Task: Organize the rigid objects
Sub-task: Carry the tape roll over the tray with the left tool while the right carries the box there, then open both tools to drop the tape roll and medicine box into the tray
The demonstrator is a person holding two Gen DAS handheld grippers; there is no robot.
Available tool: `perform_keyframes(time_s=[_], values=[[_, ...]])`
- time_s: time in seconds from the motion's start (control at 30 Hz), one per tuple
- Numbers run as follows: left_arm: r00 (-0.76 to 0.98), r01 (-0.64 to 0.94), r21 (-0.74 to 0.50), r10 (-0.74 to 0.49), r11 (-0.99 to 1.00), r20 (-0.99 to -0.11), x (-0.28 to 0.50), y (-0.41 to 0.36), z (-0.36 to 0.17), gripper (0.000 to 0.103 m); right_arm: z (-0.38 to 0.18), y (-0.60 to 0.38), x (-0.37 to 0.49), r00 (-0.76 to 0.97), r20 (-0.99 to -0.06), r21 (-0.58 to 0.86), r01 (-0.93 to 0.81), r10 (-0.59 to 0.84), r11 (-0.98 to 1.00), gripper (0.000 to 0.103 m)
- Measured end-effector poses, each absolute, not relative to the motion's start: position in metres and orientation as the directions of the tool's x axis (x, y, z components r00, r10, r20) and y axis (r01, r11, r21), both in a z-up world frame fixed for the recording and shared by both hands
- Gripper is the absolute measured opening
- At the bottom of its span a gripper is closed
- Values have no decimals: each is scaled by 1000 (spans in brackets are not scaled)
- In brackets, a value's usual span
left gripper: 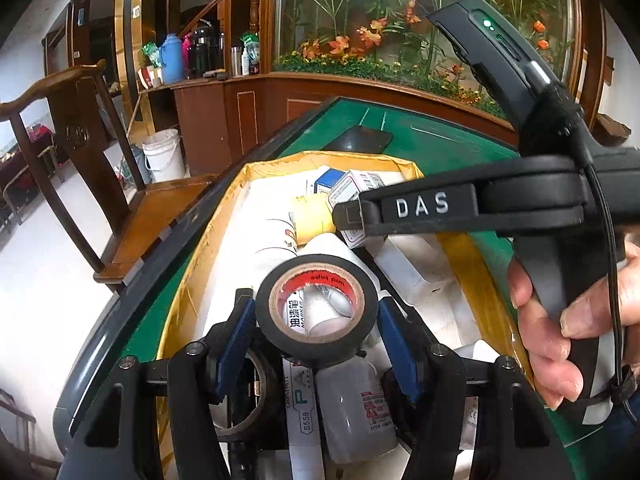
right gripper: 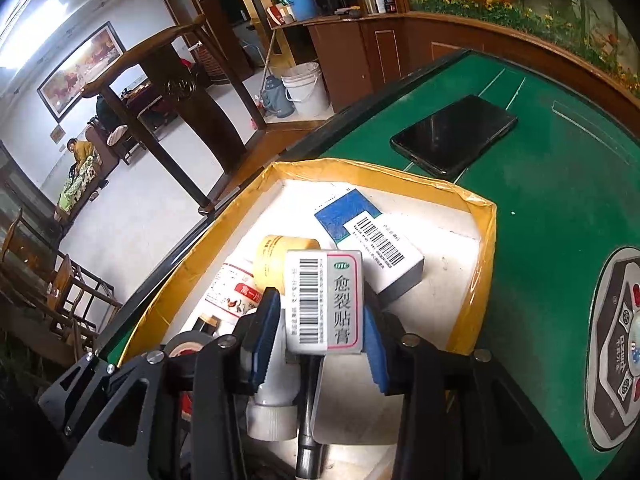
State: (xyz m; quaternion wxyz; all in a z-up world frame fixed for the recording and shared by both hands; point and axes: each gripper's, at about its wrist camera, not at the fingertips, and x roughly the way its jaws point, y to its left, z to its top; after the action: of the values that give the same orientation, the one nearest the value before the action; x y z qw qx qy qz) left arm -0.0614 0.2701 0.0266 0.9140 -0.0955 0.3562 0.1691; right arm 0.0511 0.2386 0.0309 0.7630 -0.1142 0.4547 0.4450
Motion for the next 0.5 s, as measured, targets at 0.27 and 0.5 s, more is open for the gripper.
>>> perform_keyframes(time_s=[0.27, 0.5], values=[[690, -365, -6, 267, 931, -673, -65, 259, 29, 75, 35, 234, 42, 206, -784, 219, -791, 585, 572, 45], [693, -371, 29, 298, 928, -656, -69, 252, 32, 79, 43, 226, 36, 213, -768, 225, -793, 604, 566, 50]])
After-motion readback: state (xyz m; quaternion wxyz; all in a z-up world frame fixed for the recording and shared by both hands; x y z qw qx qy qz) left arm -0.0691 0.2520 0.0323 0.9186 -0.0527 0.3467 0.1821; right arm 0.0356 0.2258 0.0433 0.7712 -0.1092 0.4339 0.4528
